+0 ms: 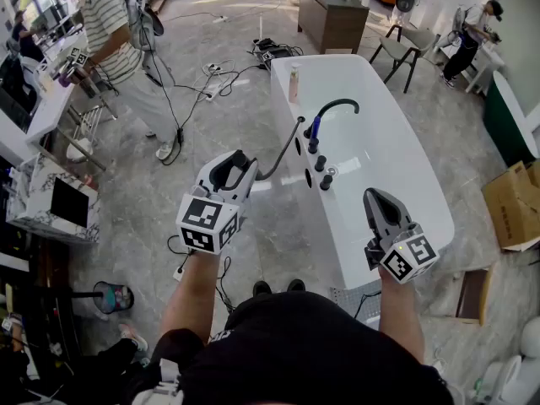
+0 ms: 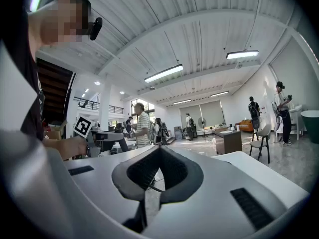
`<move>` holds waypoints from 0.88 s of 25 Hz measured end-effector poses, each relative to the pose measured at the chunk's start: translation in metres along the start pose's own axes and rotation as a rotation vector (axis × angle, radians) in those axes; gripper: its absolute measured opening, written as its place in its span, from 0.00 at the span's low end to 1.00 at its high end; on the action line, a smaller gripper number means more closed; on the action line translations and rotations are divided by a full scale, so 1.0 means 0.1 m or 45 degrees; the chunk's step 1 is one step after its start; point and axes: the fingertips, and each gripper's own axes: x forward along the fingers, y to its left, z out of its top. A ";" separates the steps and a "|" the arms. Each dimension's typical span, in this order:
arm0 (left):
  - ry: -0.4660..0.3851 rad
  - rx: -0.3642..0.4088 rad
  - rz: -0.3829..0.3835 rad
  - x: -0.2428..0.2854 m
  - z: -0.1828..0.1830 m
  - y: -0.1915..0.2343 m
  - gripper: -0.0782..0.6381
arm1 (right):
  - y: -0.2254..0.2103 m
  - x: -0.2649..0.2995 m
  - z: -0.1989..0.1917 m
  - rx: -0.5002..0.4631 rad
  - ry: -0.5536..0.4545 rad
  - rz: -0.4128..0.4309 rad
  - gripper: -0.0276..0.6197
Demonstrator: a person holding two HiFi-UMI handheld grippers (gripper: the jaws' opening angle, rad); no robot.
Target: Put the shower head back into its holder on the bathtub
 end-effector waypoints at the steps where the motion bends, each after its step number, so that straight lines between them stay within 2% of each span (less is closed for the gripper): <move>1: 0.001 -0.004 0.004 0.00 0.00 -0.01 0.31 | -0.01 -0.02 -0.01 0.005 0.001 0.000 0.06; 11: 0.009 -0.028 0.038 0.06 0.06 -0.19 0.31 | -0.10 -0.25 -0.03 0.027 0.000 0.016 0.06; 22: 0.008 -0.017 0.105 0.14 0.09 -0.58 0.31 | -0.47 -0.64 0.17 0.010 -0.098 0.014 0.06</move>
